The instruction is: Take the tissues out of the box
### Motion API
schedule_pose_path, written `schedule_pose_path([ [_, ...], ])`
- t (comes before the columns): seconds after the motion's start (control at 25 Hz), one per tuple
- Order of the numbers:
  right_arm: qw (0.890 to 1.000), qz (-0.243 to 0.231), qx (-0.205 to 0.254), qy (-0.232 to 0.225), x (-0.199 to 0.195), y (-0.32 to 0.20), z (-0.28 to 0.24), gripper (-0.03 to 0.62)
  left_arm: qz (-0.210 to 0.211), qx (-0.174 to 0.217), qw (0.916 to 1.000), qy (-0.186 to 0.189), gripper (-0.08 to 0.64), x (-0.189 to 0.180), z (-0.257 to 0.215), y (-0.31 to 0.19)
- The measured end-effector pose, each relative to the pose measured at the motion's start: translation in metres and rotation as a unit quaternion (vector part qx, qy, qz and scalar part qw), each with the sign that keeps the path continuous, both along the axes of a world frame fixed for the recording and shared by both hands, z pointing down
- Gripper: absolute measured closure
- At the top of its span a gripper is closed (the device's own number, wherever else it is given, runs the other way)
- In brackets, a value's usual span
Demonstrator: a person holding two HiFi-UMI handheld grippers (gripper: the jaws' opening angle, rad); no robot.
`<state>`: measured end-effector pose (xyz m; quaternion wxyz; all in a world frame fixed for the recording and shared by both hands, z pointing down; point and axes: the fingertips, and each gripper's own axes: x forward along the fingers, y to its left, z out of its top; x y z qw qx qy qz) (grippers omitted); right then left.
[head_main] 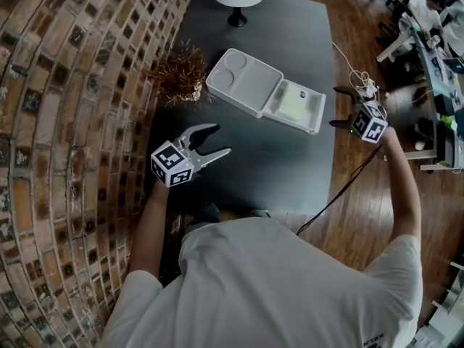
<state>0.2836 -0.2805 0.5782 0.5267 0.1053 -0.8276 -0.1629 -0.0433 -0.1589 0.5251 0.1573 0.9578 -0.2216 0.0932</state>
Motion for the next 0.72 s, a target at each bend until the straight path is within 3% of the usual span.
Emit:
schedule_pose_path([
  [0.12,0.998,-0.035,0.01,0.044,0.001,-0.009,0.017,0.118,0.0,-0.004,1.0,-0.003,0.259,0.002,0.003,0.0],
  [0.2,0.995,-0.063,0.023,0.078,-0.001,-0.016,0.025,0.064,0.0,-0.005,1.0,-0.007,0.259,0.003,0.005,0.0],
  [0.32,0.987,-0.102,0.041,0.117,-0.009,-0.026,0.033,0.063,-0.001,-0.008,0.9999,-0.009,0.259,0.003,0.008,-0.001],
  [0.72,0.951,-0.239,0.043,0.19,-0.056,-0.036,0.081,0.067,-0.027,-0.014,0.9994,-0.015,0.259,-0.005,0.018,-0.007],
])
